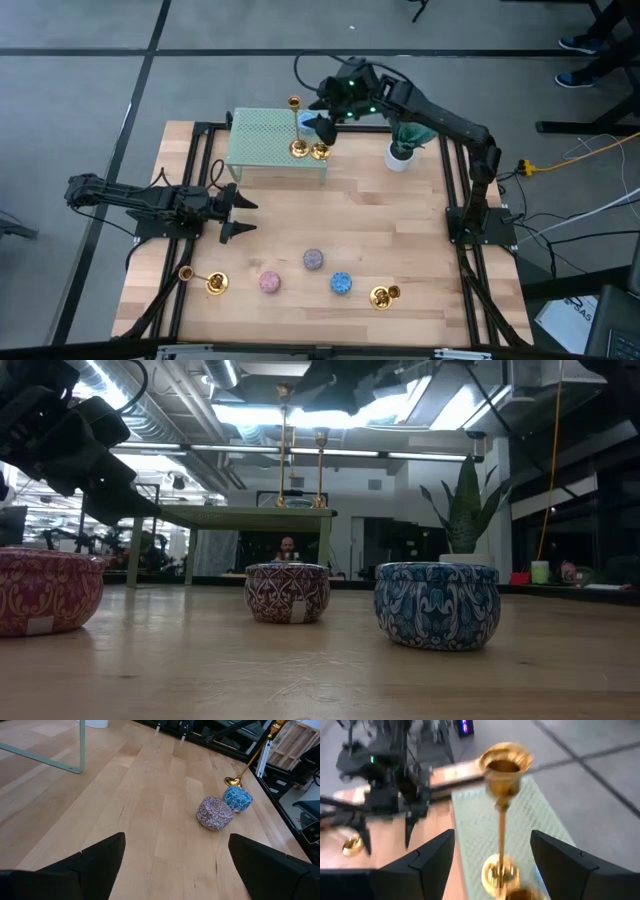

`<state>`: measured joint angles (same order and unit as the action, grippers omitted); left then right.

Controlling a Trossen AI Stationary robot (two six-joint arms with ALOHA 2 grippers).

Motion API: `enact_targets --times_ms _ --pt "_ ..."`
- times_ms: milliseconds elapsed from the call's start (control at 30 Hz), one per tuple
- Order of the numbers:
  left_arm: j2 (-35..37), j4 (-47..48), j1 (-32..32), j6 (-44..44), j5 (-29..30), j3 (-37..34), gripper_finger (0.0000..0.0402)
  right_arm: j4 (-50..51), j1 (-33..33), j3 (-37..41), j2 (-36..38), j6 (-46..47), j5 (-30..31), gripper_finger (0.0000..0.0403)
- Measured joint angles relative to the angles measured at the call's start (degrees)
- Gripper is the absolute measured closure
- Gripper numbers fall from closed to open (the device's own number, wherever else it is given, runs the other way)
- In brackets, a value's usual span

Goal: Pick & Place candle stick holders
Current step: Put the gold candle holder on the shelf

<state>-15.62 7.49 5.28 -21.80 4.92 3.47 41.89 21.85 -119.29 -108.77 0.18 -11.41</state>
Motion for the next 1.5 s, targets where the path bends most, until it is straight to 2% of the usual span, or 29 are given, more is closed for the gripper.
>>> enact_targets --times_ms 233,367,567,1100,1500 --pt "0.0 0.0 0.0 0.0 0.0 0.0 0.0048 10.8 -1.6 -11.2 0.0 -0.6 3.4 0.0137" --pt "0.0 0.0 0.0 0.0 0.0 0.0 0.0049 12.3 -2.9 -15.8 0.1 -1.0 3.5 0.0137" --pt "0.0 0.0 0.0 0.0 0.0 0.0 0.0048 13.4 -4.4 -14.6 3.0 -1.9 4.3 0.0136" --pt "0.0 0.0 0.0 0.0 0.0 0.0 0.0048 19.6 -9.8 -14.6 4.9 -1.7 4.3 0.0137" --pt "0.0 0.0 0.0 0.0 0.0 0.0 0.0048 32.0 -11.9 -14.5 5.7 -8.6 4.3 0.0137"
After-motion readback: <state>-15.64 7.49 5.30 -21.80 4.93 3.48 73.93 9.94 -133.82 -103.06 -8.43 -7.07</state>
